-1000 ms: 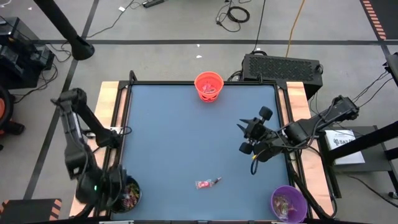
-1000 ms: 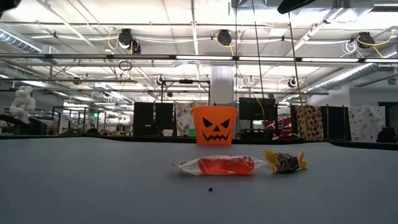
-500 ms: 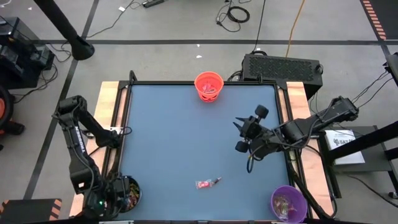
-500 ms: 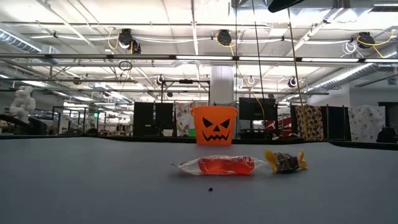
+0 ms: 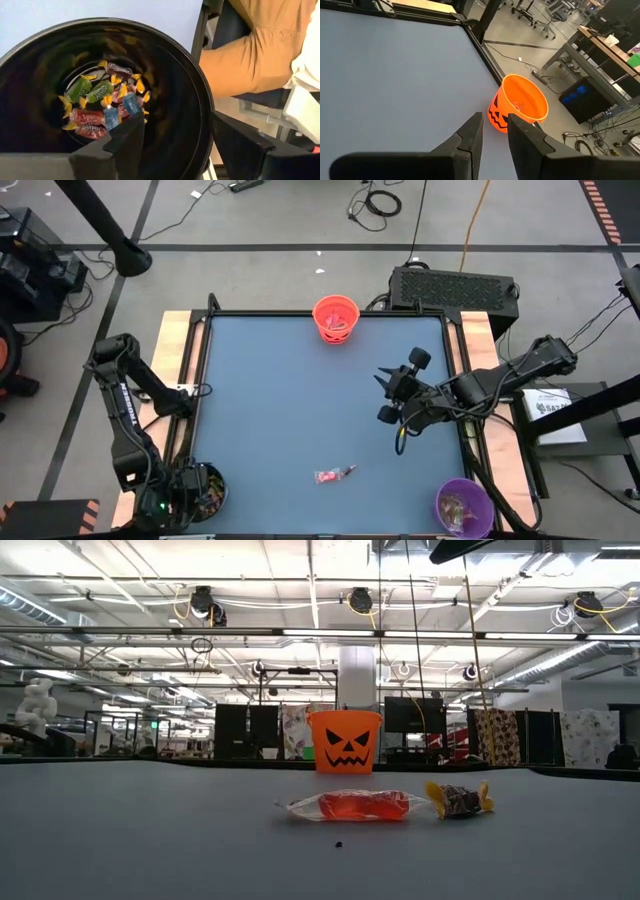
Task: Sort candy by brand, put in halloween buckets
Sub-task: Put the small orange gummy into the purple bucket
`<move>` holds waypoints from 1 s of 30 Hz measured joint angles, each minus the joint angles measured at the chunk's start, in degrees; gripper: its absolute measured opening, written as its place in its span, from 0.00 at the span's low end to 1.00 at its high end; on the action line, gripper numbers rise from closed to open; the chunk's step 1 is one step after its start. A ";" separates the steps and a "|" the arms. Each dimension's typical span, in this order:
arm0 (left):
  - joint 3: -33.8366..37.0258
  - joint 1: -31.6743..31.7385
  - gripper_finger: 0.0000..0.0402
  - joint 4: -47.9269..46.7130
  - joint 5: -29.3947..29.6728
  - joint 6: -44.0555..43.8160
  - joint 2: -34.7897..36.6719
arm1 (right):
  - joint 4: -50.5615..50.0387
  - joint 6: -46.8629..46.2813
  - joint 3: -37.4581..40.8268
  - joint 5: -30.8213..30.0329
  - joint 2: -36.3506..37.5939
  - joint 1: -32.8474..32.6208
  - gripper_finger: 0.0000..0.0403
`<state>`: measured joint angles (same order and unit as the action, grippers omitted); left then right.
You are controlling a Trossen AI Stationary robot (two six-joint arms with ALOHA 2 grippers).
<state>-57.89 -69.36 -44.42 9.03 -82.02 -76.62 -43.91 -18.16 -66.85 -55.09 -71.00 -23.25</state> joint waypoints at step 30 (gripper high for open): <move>-25.69 24.66 0.58 -27.74 68.16 44.17 0.42 | 2.44 5.57 0.00 16.19 -7.94 0.96 0.20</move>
<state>-83.58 -44.69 -72.17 77.19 -37.85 -76.20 -41.46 -12.59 -66.85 -38.90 -78.95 -22.29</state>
